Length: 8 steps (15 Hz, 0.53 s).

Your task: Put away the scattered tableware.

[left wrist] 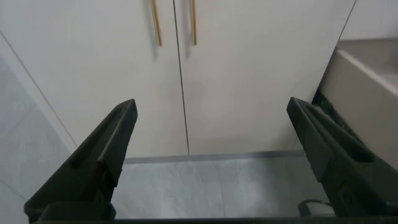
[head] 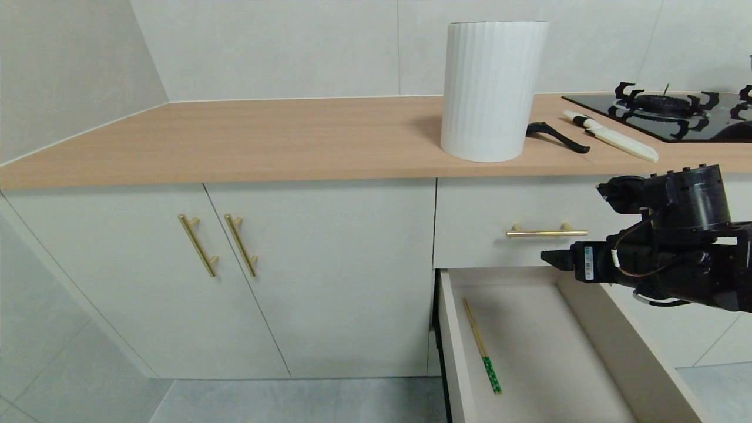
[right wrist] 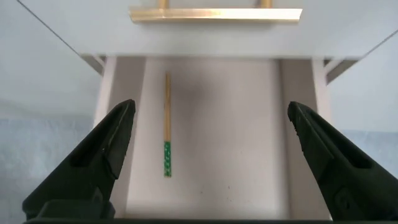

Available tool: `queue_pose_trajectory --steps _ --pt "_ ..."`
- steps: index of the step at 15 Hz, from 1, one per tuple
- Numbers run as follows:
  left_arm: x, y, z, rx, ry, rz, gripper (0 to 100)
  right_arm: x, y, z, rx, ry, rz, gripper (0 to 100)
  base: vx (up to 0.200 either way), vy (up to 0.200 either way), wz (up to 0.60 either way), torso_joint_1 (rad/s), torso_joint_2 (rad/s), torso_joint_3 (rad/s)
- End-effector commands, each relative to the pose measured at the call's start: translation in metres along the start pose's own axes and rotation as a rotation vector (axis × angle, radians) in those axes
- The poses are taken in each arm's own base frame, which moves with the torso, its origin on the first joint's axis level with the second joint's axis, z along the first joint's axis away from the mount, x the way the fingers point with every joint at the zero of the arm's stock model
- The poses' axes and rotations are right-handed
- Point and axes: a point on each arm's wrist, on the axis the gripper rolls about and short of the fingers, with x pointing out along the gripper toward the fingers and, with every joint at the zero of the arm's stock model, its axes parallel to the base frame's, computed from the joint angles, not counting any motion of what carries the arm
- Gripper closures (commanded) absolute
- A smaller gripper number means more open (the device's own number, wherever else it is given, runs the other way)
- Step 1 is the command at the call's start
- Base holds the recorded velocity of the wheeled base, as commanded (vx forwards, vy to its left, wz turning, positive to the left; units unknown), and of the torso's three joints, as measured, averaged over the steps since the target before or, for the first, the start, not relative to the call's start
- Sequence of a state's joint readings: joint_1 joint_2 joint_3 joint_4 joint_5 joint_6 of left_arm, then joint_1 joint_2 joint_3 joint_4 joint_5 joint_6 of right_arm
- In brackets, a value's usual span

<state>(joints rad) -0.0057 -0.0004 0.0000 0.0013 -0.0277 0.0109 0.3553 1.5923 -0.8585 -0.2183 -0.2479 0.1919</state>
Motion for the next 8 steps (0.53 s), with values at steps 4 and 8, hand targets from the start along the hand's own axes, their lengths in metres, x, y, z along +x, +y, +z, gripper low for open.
queue_pose_trajectory --steps 4,8 --pt "0.0000 0.0000 0.0001 0.000 -0.001 0.000 0 0.0004 0.0002 -0.0003 0.000 0.000 0.000 0 0.000 0.000 0.00 0.143 -0.52 -0.301" --pt "-0.0001 0.0000 0.0006 0.000 -0.002 0.000 0 0.0013 0.0004 -0.0008 -0.001 0.003 0.001 0 0.000 0.000 0.00 0.176 -0.47 -0.292"
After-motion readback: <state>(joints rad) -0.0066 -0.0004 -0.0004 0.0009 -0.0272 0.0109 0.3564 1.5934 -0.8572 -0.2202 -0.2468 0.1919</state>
